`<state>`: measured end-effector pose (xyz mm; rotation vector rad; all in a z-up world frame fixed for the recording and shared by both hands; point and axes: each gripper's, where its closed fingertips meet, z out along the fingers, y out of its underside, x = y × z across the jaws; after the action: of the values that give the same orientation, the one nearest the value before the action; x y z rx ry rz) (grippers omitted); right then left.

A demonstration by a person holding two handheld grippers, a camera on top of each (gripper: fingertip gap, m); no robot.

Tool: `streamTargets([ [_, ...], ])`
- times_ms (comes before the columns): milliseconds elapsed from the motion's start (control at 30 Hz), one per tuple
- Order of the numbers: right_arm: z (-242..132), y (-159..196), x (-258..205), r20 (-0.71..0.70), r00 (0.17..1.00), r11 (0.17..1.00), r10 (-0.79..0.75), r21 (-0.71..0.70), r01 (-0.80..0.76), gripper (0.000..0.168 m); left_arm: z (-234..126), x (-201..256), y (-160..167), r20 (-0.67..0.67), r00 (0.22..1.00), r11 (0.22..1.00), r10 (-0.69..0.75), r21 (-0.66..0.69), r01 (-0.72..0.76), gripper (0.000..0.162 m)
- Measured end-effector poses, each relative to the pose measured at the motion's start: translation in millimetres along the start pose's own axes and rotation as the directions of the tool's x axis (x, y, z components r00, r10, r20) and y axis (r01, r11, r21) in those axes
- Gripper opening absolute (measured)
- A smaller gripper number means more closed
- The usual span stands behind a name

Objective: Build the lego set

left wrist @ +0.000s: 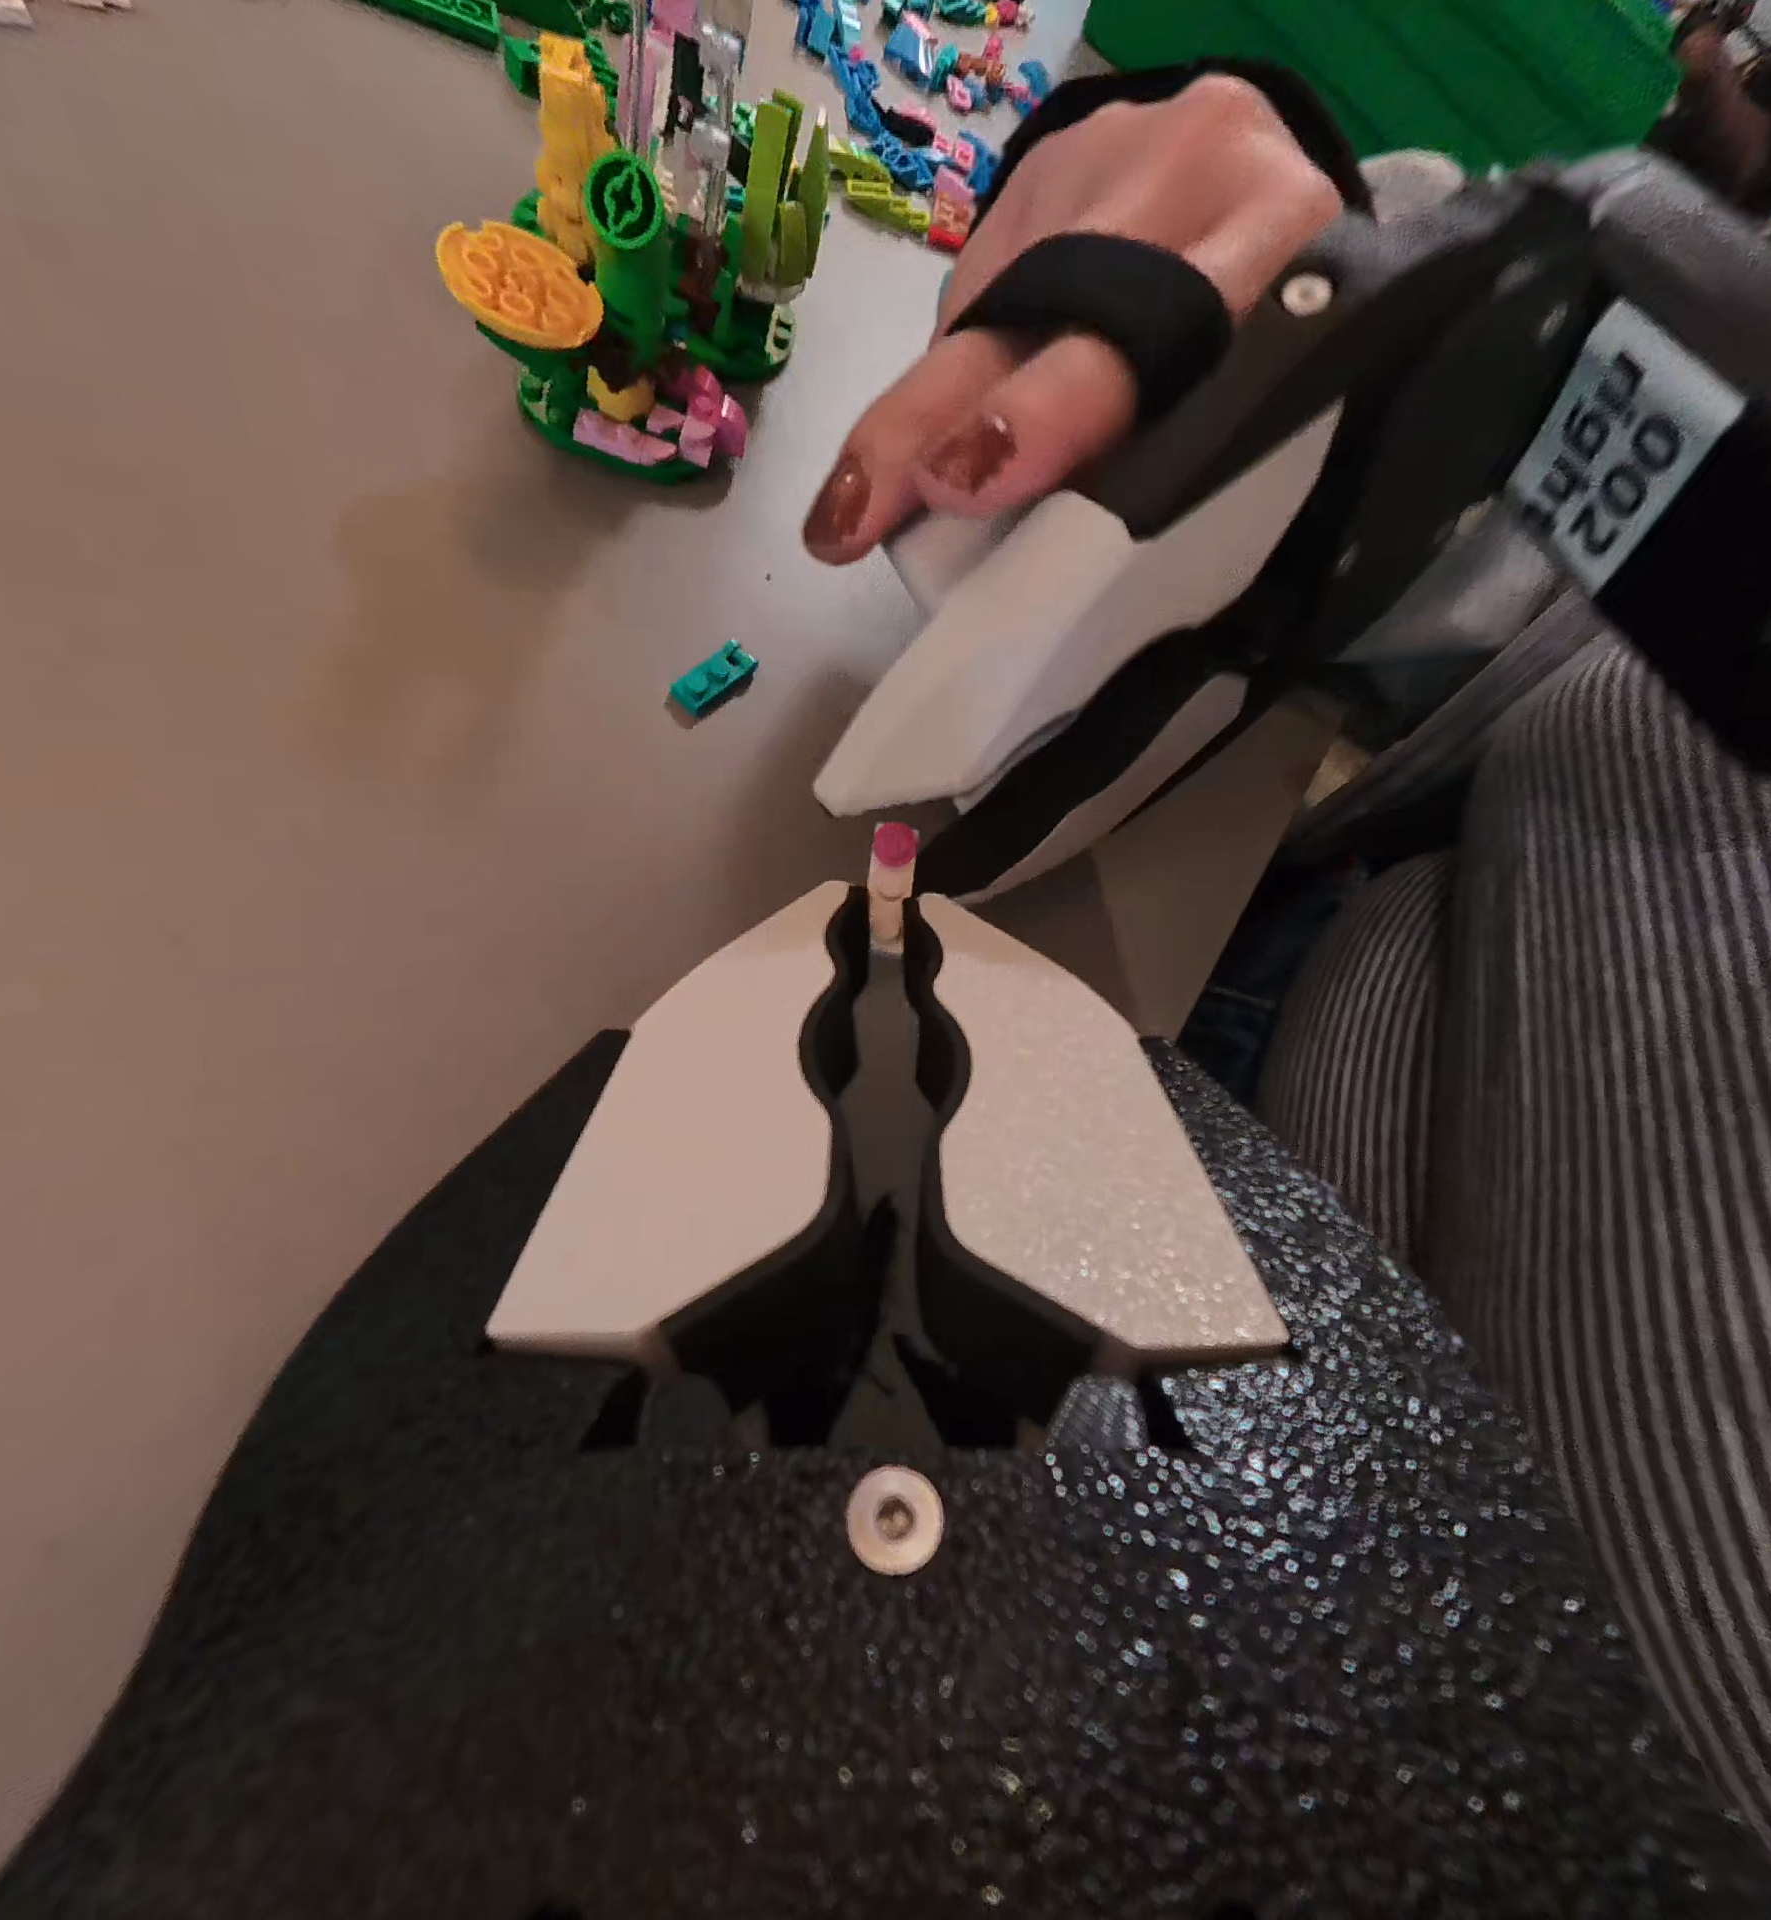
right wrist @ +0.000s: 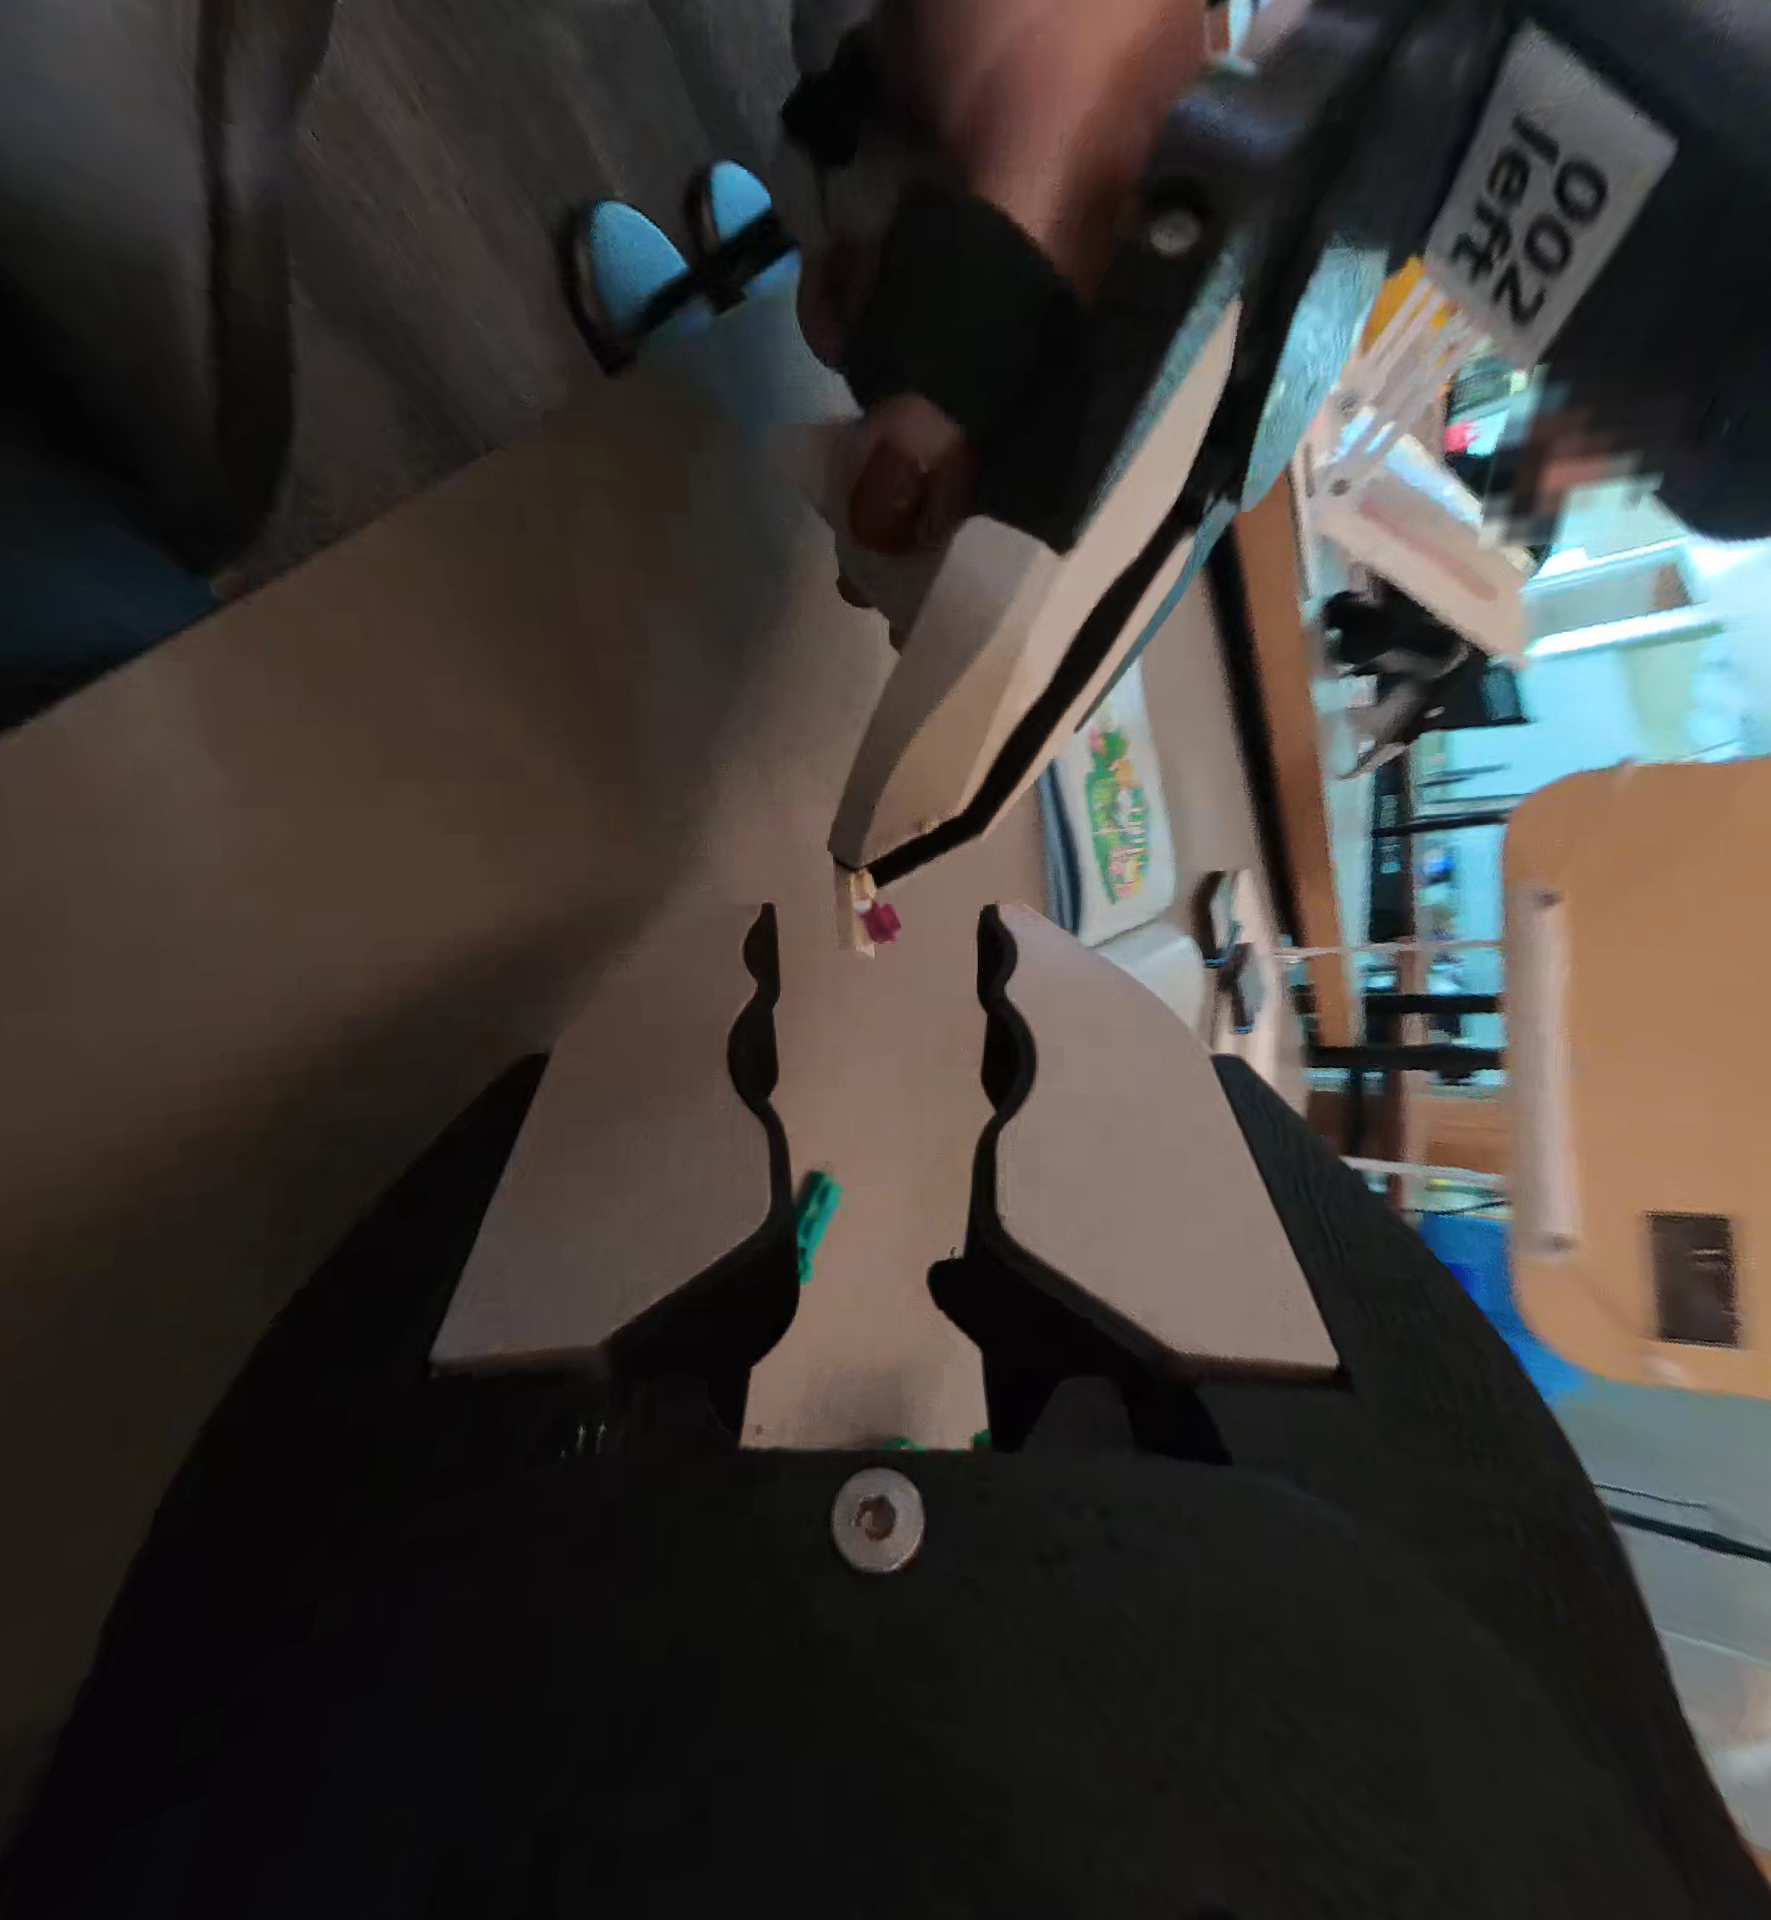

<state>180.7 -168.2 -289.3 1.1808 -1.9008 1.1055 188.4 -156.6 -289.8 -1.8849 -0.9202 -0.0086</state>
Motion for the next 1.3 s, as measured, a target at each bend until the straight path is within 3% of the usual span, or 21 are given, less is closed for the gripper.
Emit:
streamTargets([
  [33, 0, -1, 2, -0.023, 0.999, 0.999, -0.035, -0.004, 0.035, 0.033, 0, 1, -2, -0.013, 1.000, 1.000, -0.012, 0.010, 0.013, 0.006],
  [200, -1, 1, 7, -0.070, 0.995, 0.997, -0.077, -0.033, 0.075, 0.010, -2, 4, -7, -0.045, 0.998, 0.998, -0.039, 0.045, 0.041, 0.006],
  [500, -2, 3, 10, -0.120, 0.991, 0.996, -0.059, -0.068, 0.051, 0.008, -4, 2, -11, -0.058, 0.996, 0.994, -0.061, 0.085, 0.065, 0.006],
  [633, -5, 5, 13, -0.057, 0.980, 0.982, 0.190, 0.011, -0.190, 0.008, -6, 1, -20, 0.044, 0.996, 0.987, 0.081, 0.132, -0.087, 0.007],
  [667, -6, 4, 15, -0.050, 0.972, 0.973, 0.231, 0.032, -0.229, 0.008, -7, -1, -21, 0.089, 0.987, 0.982, 0.136, 0.118, -0.147, 0.016],
  [800, -10, 1, 18, -0.016, 0.942, 0.940, 0.334, 0.083, -0.332, 0.008, -6, 0, -22, 0.216, 0.897, 0.913, 0.386, 0.048, -0.405, 0.021],
  [933, -13, 2, 18, 0.002, 0.925, 0.920, 0.380, 0.097, -0.378, 0.008, -5, 3, -27, 0.293, 0.805, 0.835, 0.516, 0.035, -0.548, 0.022],
  [1067, -15, 0, 20, 0.014, 0.910, 0.904, 0.414, 0.112, -0.413, 0.008, -6, 5, -29, 0.329, 0.741, 0.781, 0.586, 0.014, -0.624, 0.011],
  [1300, -19, -3, 21, 0.035, 0.889, 0.879, 0.457, 0.131, -0.458, 0.009, -9, 7, -32, 0.318, 0.746, 0.778, 0.585, 0.041, -0.627, 0.005],
])
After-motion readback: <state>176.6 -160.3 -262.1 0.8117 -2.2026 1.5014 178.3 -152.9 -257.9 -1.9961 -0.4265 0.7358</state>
